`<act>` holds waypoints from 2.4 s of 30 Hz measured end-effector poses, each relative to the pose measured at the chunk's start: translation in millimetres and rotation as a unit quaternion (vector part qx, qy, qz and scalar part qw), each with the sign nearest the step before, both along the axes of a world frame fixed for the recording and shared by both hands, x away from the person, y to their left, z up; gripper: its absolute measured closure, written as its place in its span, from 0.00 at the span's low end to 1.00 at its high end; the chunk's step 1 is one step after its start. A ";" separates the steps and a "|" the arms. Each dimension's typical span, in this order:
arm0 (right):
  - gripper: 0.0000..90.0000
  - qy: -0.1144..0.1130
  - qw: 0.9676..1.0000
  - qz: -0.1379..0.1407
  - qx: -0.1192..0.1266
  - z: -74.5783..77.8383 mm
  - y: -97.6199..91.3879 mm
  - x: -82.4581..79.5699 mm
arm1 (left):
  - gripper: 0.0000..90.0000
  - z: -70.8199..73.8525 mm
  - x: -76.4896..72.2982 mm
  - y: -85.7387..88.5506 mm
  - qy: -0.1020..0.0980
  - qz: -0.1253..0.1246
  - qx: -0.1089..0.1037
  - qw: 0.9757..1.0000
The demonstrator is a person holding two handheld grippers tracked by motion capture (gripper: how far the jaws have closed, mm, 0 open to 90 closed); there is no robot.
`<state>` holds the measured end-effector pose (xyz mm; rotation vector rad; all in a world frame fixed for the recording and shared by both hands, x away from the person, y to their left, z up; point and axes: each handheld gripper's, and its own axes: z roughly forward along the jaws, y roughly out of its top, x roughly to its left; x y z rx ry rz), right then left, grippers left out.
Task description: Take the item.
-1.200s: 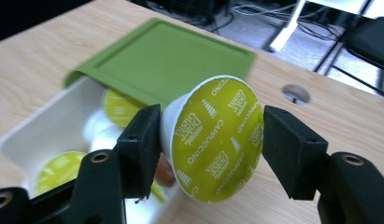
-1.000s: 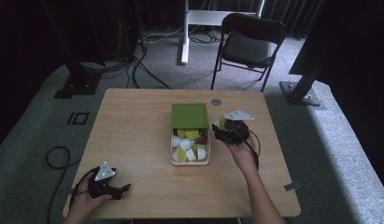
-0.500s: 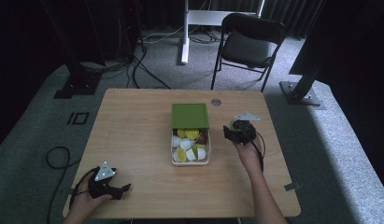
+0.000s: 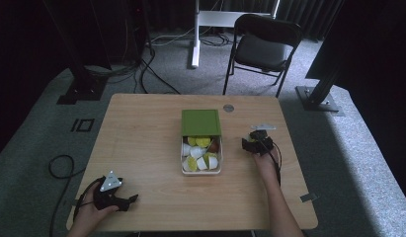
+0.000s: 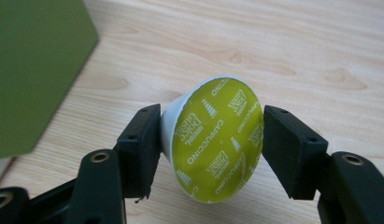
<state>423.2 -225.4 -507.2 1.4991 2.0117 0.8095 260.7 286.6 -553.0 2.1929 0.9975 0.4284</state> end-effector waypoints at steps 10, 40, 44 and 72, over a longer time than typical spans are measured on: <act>0.44 0.025 1.000 -0.015 -0.002 -21.4 -5.4 10.0 | 0.11 0.0 0.0 0.0 0.000 0.000 0.000 1.000; 0.12 0.029 0.996 0.020 0.079 -8.7 -21.8 -0.8 | 0.11 0.0 0.0 0.0 0.000 0.000 0.000 1.000; 0.12 0.023 0.996 0.037 0.083 -5.4 -22.1 -10.9 | 0.11 0.0 0.0 0.0 0.000 0.000 0.000 1.000; 0.12 -0.013 0.948 0.310 0.077 -14.7 -19.4 -84.4 | 0.11 0.0 -0.1 0.0 0.000 0.000 0.000 1.000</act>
